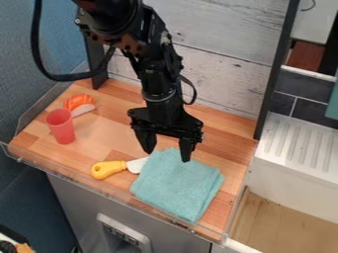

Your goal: Move a red tumbler from bottom left to the top right

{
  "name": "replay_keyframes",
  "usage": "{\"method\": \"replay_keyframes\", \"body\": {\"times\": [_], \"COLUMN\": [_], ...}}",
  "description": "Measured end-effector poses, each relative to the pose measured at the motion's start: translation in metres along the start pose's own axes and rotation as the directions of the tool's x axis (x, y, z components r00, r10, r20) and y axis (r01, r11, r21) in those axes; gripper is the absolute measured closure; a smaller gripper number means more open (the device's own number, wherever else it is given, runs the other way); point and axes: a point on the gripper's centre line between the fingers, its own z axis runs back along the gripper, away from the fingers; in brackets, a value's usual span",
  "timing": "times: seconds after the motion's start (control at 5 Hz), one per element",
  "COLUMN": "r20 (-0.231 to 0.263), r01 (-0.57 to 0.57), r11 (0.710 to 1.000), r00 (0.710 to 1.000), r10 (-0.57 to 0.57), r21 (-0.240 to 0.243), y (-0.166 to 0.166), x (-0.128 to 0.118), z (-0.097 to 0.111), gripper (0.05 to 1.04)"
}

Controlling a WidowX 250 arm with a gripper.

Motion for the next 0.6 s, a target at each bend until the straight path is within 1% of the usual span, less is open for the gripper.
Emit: {"method": "replay_keyframes", "body": {"times": [0.2, 0.4, 0.6], "r20": [-0.026, -0.023, -0.015], "r01": [-0.005, -0.059, -0.134], "r11": [1.000, 0.998, 0.990], "r00": [1.000, 0.998, 0.991], "r10": [0.005, 0.059, 0.134], "r21": [0.002, 0.018, 0.049], "y": [0.001, 0.019, 0.048], "x": [-0.004, 0.001, 0.011], "z": [-0.006, -0.002, -0.003], "gripper": [0.083, 0.083, 0.083]}}
